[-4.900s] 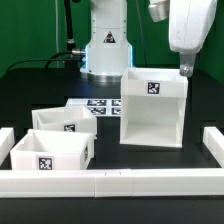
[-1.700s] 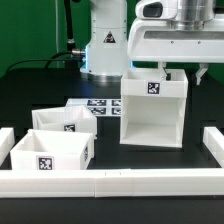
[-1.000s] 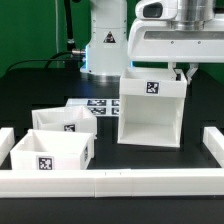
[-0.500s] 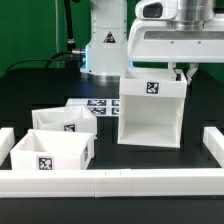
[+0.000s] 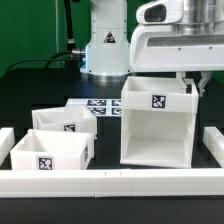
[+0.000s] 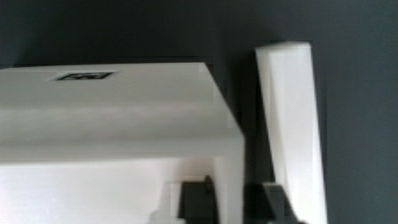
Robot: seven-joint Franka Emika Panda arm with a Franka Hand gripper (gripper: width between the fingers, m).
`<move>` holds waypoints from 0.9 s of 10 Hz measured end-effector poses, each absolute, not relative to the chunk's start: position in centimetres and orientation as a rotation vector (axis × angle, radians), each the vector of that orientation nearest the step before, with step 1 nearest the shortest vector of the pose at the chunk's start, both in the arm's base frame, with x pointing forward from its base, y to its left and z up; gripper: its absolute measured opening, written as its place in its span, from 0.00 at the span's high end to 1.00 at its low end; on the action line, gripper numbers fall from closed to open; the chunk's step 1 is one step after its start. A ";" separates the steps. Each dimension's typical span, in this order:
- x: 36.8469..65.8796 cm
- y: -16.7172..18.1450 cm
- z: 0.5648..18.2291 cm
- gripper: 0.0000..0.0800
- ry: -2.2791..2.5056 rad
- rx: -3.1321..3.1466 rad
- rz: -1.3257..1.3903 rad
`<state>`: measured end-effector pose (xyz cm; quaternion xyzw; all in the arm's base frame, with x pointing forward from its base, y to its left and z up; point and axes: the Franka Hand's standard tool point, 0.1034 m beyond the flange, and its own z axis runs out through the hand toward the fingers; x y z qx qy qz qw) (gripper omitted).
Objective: Assemble drawer
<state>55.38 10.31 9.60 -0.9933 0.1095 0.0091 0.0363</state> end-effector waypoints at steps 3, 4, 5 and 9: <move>57.2 10.6 9.7 0.96 0.357 -3.037 0.000; 57.2 10.7 9.7 0.96 0.353 -3.037 -0.001; 57.2 10.7 9.7 0.96 0.399 -3.028 0.001; 57.3 10.6 9.9 0.96 0.859 -2.890 0.031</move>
Offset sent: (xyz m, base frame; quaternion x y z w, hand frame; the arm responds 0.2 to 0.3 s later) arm 0.0000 0.0000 0.0000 0.0000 0.0000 0.0000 1.0000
